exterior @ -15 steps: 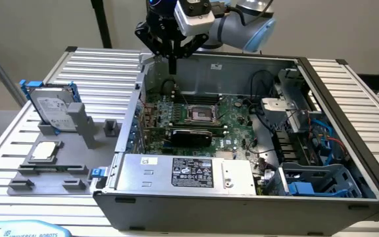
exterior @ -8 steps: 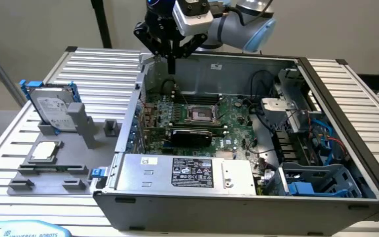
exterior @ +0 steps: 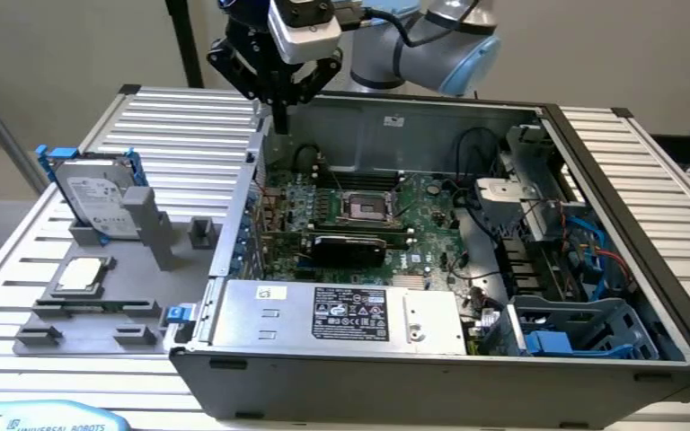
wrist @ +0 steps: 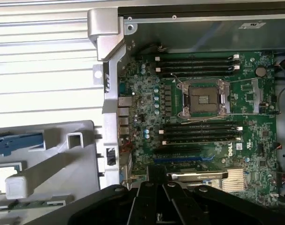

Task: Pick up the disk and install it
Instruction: 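Reach for the disk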

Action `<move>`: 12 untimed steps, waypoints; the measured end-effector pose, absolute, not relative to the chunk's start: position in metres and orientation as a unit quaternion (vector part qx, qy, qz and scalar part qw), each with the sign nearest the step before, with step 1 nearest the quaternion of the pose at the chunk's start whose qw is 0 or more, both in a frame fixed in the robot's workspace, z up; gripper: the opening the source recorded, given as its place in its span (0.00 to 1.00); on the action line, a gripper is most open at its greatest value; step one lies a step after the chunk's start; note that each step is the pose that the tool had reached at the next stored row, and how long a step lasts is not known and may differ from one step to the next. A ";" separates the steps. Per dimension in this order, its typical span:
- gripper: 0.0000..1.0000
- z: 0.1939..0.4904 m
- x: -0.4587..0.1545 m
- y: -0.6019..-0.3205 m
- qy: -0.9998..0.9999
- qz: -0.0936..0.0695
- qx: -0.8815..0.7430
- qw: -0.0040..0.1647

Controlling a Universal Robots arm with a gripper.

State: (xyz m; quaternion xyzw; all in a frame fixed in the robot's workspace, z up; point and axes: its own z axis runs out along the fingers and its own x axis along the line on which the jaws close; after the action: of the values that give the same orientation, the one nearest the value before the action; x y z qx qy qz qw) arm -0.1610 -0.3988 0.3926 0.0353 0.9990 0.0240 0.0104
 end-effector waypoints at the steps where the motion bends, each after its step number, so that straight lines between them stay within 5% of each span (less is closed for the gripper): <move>1: 0.11 0.393 -0.165 -0.399 0.999 0.024 0.035 0.010; 12: 0.11 0.392 -0.215 -0.398 0.999 0.024 0.035 0.010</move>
State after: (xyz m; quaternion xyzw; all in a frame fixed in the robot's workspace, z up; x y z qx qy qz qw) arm -0.2154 -0.3976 0.3923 0.0354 0.9990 0.0240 0.0104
